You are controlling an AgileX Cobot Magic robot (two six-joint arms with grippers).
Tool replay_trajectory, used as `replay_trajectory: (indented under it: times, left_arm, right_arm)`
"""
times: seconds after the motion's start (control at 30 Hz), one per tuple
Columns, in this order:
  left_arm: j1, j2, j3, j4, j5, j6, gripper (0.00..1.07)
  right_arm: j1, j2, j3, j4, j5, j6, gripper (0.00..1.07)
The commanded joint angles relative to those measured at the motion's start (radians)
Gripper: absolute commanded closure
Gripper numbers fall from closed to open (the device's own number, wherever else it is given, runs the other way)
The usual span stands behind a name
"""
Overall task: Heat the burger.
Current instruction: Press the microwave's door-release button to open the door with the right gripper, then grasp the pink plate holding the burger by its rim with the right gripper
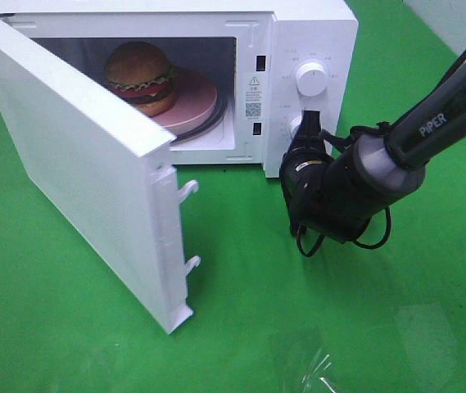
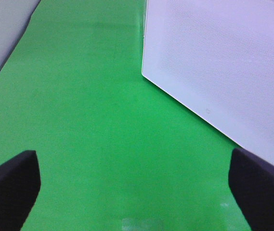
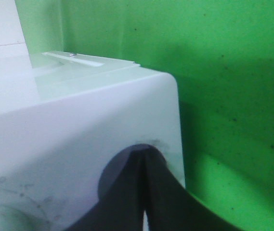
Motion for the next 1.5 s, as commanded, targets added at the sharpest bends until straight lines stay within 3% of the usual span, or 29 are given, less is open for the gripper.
replay_trajectory:
  times: [0.03,0.37,0.9,1.13,1.5]
  left_arm:
    - [0.002,-0.02,0.003,-0.002,-0.008,-0.002,0.08]
    - [0.002,-0.02,0.003,-0.002,-0.008,-0.002,0.08]
    - [0.002,-0.02,0.003,-0.002,-0.007,-0.002,0.08]
    - [0.002,-0.02,0.003,-0.002,-0.007,-0.002,0.09]
    - [0.002,-0.02,0.003,-0.002,-0.007,-0.002,0.09]
  right_arm:
    - [-0.053,-0.009,-0.083,-0.108,-0.176,-0.008,1.07]
    - [-0.017,-0.009,-0.077,-0.109,-0.11,0.017,1.07]
    - [0.014,-0.151,0.113,-0.117,0.031,-0.013,1.06]
    - [0.036,-0.235,0.246,-0.225,0.118,-0.03,1.06]
    - [0.036,-0.387,0.353,-0.437,0.248,-0.131,1.05]
